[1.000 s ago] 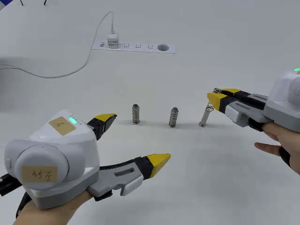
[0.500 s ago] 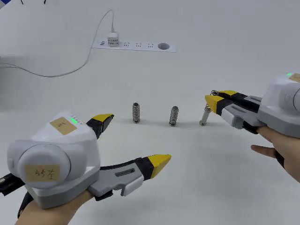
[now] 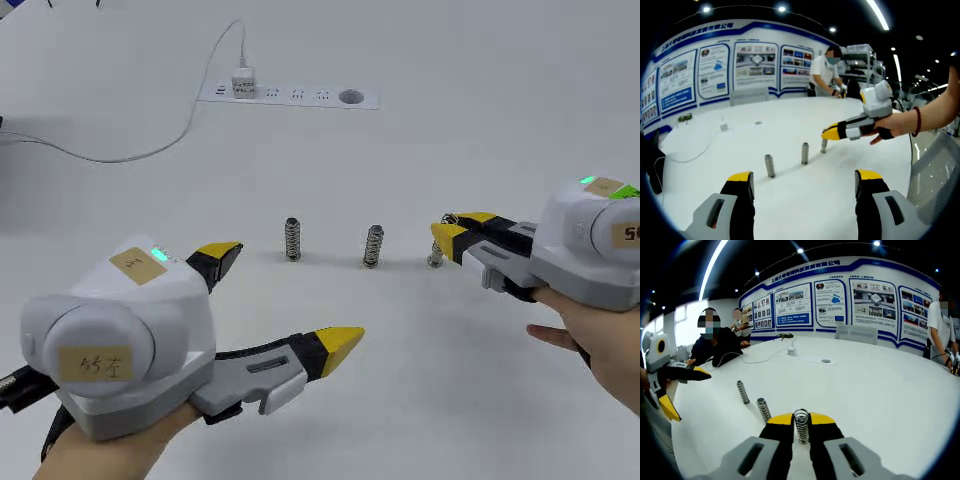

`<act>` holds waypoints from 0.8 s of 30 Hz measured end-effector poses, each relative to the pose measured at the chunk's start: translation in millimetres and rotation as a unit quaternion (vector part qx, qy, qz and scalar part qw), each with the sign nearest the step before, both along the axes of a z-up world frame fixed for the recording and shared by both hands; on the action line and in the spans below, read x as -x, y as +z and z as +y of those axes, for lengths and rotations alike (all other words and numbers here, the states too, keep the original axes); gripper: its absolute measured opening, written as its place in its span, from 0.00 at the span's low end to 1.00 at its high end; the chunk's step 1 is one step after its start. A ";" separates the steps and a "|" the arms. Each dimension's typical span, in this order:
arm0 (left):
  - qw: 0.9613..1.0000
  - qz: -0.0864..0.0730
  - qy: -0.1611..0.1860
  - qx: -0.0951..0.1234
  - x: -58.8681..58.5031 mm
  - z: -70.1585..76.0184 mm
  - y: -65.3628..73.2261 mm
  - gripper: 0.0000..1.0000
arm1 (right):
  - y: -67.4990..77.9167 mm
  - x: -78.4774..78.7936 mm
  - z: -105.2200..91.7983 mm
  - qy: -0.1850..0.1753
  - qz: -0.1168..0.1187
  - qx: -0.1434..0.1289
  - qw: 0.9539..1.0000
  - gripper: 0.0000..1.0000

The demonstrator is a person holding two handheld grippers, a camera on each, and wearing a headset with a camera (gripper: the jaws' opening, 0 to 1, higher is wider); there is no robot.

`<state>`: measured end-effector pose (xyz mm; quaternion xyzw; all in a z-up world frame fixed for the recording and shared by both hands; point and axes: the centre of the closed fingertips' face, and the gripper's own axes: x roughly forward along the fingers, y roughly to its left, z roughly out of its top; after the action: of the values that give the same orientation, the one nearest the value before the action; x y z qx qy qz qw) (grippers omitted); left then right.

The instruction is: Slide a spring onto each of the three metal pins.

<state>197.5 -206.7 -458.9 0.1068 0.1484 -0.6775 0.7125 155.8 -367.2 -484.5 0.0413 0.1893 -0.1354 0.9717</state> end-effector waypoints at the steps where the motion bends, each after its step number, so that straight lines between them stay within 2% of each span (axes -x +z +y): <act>1: 1.000 0.000 0.001 0.000 -0.1 0.0 0.0 0.84 | -1.6 -0.1 0.0 -0.001 0.001 -0.003 1.000 0.12; 13: 1.000 -0.001 0.000 -0.004 -0.7 1.0 -1.9 0.83 | -16.9 1.9 -0.7 -0.011 0.013 -0.023 1.000 0.12; 19: 1.000 -0.001 0.001 -0.006 -0.8 1.2 -2.7 0.83 | -17.0 1.8 -1.0 -0.015 0.011 -0.030 0.999 0.13; 24: 1.000 -0.001 0.003 -0.007 -2.2 1.5 -3.0 0.83 | -14.3 4.9 1.0 -0.016 0.009 -0.040 0.999 0.19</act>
<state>199.7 -205.2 -461.9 0.1119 0.1526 -0.6742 0.7138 150.8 -366.2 -498.8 0.0816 0.2024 -0.1441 0.9652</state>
